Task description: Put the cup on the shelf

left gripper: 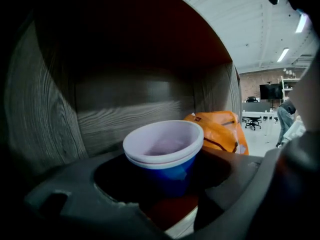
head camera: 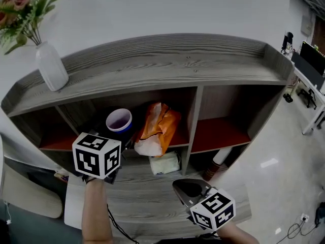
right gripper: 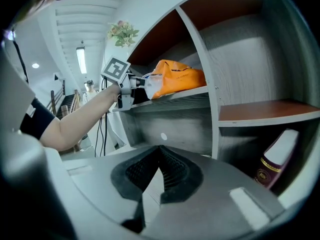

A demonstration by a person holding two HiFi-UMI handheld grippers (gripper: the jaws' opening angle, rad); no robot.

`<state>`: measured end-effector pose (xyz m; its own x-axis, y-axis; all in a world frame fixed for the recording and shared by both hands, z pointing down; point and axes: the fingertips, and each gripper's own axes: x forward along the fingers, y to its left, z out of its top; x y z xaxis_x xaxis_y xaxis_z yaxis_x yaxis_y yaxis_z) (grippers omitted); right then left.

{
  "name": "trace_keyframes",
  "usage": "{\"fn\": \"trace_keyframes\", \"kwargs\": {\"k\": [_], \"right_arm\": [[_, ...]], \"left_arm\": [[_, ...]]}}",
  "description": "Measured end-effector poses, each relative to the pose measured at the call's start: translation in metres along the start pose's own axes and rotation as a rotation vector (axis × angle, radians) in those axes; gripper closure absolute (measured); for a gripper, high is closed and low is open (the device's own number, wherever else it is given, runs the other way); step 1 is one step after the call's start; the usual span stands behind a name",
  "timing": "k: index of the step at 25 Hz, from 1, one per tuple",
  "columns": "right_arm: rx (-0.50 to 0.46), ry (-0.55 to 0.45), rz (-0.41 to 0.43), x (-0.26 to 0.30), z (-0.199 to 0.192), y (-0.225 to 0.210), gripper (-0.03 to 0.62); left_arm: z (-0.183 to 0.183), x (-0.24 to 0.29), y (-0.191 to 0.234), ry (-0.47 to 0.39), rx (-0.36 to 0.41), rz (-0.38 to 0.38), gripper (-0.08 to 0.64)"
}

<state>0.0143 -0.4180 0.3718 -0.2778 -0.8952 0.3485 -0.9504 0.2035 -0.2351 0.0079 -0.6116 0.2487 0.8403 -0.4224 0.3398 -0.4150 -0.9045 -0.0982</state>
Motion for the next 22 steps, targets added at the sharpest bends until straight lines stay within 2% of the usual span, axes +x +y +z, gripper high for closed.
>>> {"fn": "trace_keyframes", "kwargs": {"k": [3, 8, 12, 18, 22], "right_arm": [[0.004, -0.004, -0.005, -0.002, 0.000, -0.003, 0.594], [0.005, -0.009, -0.004, -0.003, 0.001, -0.004, 0.594], [0.005, -0.013, 0.000, -0.004, 0.001, -0.002, 0.594], [0.000, -0.006, 0.018, -0.008, -0.004, 0.002, 0.594], [-0.003, -0.004, 0.026, -0.014, -0.008, 0.001, 0.594]], "left_arm": [[0.001, 0.002, 0.003, -0.006, 0.016, 0.018, 0.239], [0.002, 0.001, 0.008, -0.016, 0.057, 0.068, 0.152], [0.003, -0.006, 0.010, -0.044, 0.060, 0.093, 0.129], [0.007, -0.023, 0.012, -0.124, 0.030, 0.151, 0.133], [0.006, -0.037, 0.006, -0.169, 0.008, 0.168, 0.164]]}}
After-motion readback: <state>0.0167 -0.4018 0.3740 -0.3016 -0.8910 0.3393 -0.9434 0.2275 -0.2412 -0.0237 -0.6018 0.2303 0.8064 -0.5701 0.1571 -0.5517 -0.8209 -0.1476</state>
